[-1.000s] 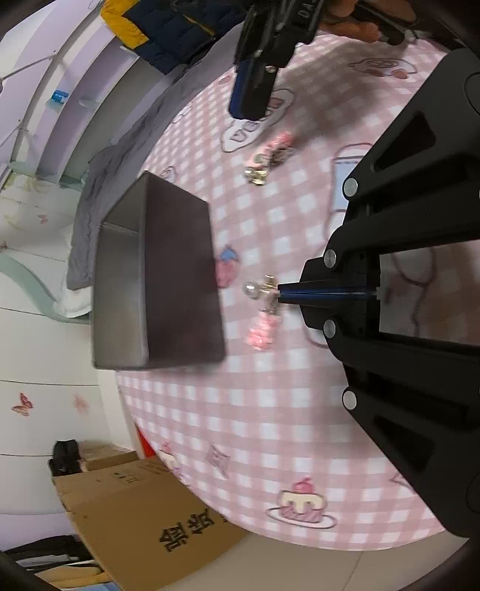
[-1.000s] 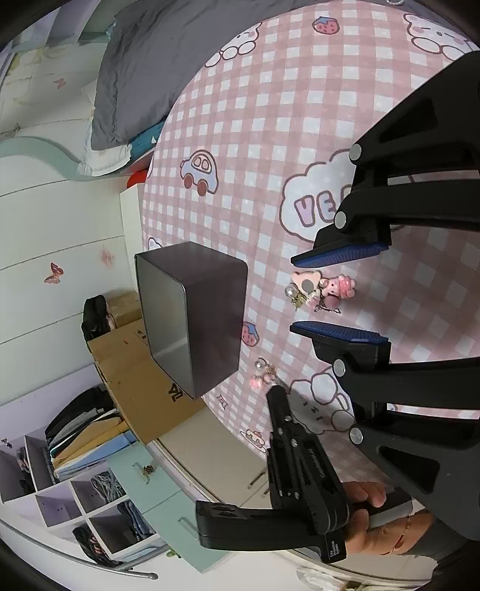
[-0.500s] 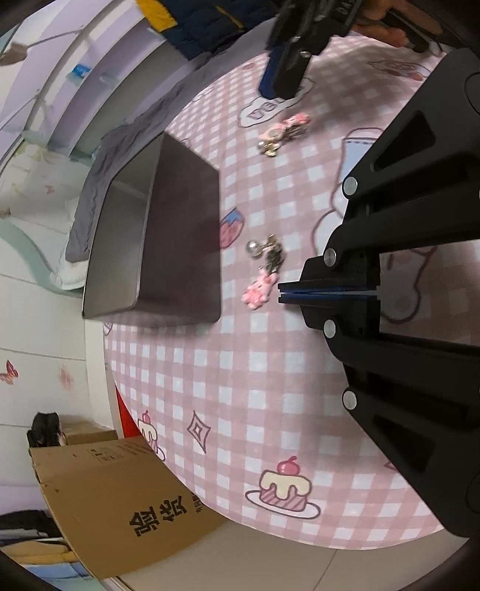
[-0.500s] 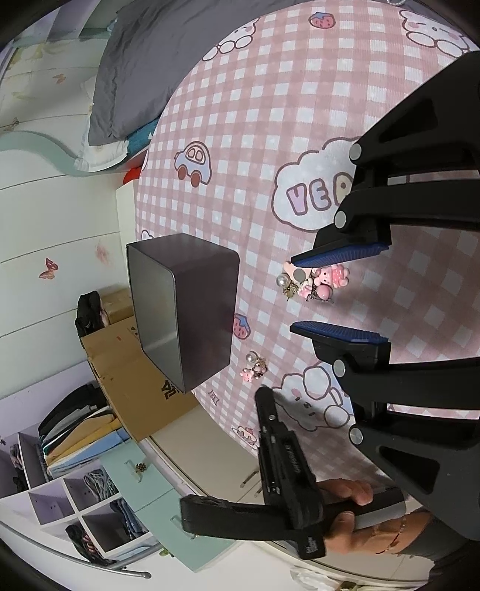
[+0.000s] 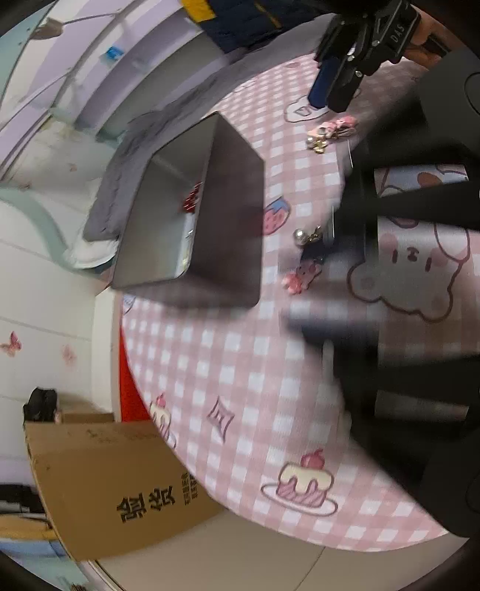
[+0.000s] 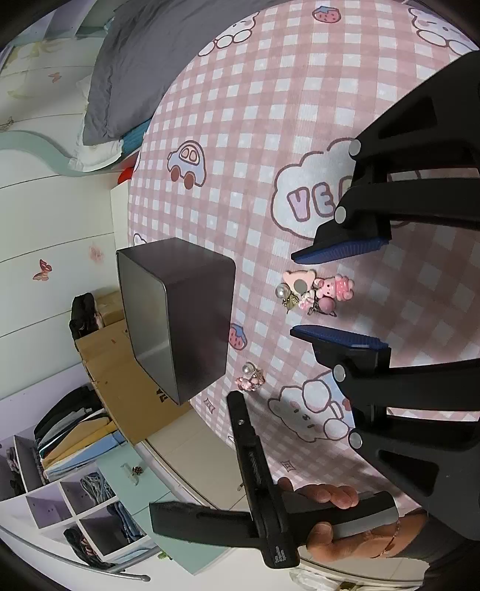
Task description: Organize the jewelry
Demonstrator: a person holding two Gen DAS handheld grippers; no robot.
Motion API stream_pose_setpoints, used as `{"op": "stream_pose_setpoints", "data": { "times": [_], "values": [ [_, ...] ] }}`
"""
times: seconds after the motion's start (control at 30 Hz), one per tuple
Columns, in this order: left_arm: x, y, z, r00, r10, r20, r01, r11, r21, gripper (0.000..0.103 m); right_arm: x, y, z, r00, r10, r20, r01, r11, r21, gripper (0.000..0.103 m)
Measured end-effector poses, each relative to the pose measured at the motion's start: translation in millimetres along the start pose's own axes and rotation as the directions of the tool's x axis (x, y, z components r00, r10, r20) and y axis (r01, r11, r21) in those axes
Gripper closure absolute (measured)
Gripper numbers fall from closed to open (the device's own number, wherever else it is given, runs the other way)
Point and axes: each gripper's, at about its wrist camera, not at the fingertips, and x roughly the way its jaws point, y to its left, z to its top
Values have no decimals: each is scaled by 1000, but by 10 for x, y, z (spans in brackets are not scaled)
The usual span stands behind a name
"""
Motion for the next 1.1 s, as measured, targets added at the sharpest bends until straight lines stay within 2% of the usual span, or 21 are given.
{"op": "stream_pose_setpoints", "data": {
  "times": [0.07,0.13,0.23,0.3,0.37,0.43,0.47,0.5,0.57,0.7,0.87,1.0,1.1],
  "values": [
    [-35,17,-7,999,-10,35,11,1000,-14,20,7,-17,-2,1000,0,-1,0,1000,2,70],
    [15,-33,4,1000,2,11,-2,1000,13,20,16,-20,-4,1000,1,-2,-1,1000,3,70],
    [137,-106,10,997,75,-19,-74,996,46,24,30,-16,-6,1000,3,-7,-3,1000,2,70],
    [213,-144,3,990,137,-39,-134,989,69,36,33,-21,-5,1000,4,-9,-4,1000,2,70],
    [223,-194,-18,982,188,-28,-184,977,111,43,32,-29,1,1000,1,-10,-1,1000,2,70],
    [217,-216,-32,979,201,-27,-195,971,135,50,27,-44,-2,1000,-2,-10,2,1000,5,70],
    [200,-212,-42,980,199,-24,-194,971,140,60,21,-50,-3,1000,-4,-10,4,1000,7,70],
    [179,-211,-57,981,195,-20,-190,970,149,71,16,-54,-4,1000,-4,-9,4,1000,7,70],
    [134,-202,-106,984,177,-16,-172,972,162,80,1,-48,-7,1000,-4,-6,4,1000,6,70],
    [31,-53,-169,995,98,-30,-94,989,110,88,-30,-9,-22,1000,-14,-2,14,1000,-5,70],
    [-89,147,-254,999,-1,-43,3,999,44,90,-60,49,-41,1000,-17,1,17,1000,-13,69],
    [-167,226,-289,997,-71,-10,71,997,-4,89,-75,91,-43,1000,-19,4,19,1000,-19,69],
    [-207,217,-303,997,-79,-2,79,997,9,89,-77,115,-45,1000,-21,1,21,999,-25,69]
  ]
}}
